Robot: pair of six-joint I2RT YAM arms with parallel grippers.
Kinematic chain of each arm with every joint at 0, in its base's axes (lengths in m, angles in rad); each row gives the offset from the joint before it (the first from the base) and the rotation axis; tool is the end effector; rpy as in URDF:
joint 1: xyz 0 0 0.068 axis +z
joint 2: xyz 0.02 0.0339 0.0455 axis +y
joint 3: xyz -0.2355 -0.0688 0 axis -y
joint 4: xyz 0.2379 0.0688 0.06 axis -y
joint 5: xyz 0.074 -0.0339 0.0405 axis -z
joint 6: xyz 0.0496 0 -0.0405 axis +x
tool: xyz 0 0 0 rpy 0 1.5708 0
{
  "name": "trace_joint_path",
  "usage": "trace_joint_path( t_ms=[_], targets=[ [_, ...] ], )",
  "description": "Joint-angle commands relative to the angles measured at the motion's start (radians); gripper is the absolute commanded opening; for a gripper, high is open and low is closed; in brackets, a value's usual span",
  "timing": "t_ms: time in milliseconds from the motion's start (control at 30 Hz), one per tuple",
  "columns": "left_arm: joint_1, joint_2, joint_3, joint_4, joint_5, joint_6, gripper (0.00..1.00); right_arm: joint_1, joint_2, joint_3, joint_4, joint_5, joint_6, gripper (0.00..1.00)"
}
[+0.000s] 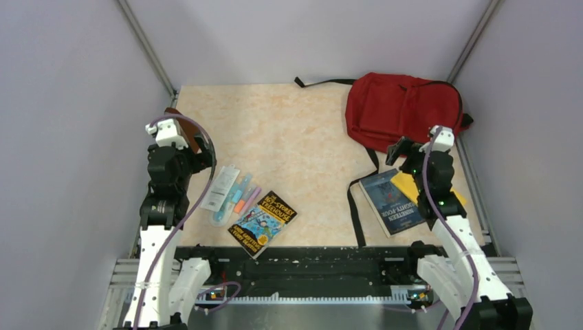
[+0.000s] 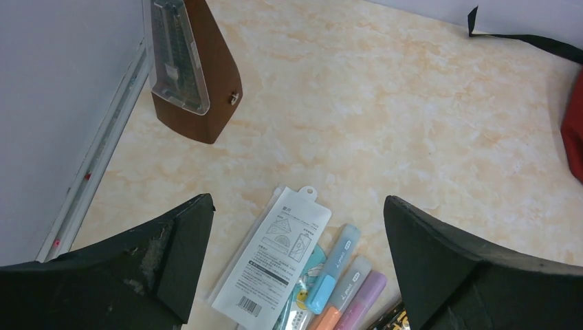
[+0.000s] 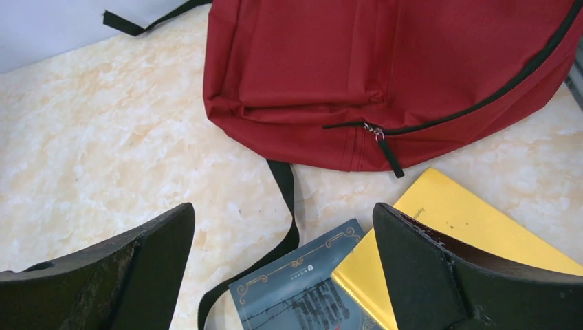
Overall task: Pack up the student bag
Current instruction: Pick up the student bag at the center of the board.
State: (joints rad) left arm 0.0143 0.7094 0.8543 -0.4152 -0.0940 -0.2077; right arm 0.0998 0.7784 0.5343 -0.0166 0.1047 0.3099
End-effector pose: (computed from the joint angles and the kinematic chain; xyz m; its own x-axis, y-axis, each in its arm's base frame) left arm 0.1869 0.0073 0.3277 -0.2397 -0.2087 -0.9481 -0.1575 0.9720 -0.1742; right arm 0.2163 0.0164 0.2478 -0.2438 0.2804 -0.9284 0.0795 0.9598 0.2690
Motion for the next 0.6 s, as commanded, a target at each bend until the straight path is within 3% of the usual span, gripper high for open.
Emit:
trace_joint_path(
  t_ms=[0, 333, 467, 567],
  targets=[
    [0.006, 0.008, 0.0, 0.015, -0.01, 0.016, 0.98, -0.005, -0.074, 0.02, 0.044, 0.057, -0.022, 0.99],
    [0.006, 0.029, 0.016, -0.005, -0.032, -0.029, 0.98, -0.005, -0.169, -0.059, 0.184, 0.13, 0.016, 0.99],
    [0.006, 0.058, 0.02, -0.024, -0.065, -0.036, 0.98, -0.005, -0.128, -0.074, 0.225, 0.161, 0.054, 0.99],
    [0.006, 0.095, 0.032, -0.04, -0.035, -0.039, 0.98, -0.005, -0.054, -0.014, 0.166, 0.195, 0.059, 0.99]
  ],
)
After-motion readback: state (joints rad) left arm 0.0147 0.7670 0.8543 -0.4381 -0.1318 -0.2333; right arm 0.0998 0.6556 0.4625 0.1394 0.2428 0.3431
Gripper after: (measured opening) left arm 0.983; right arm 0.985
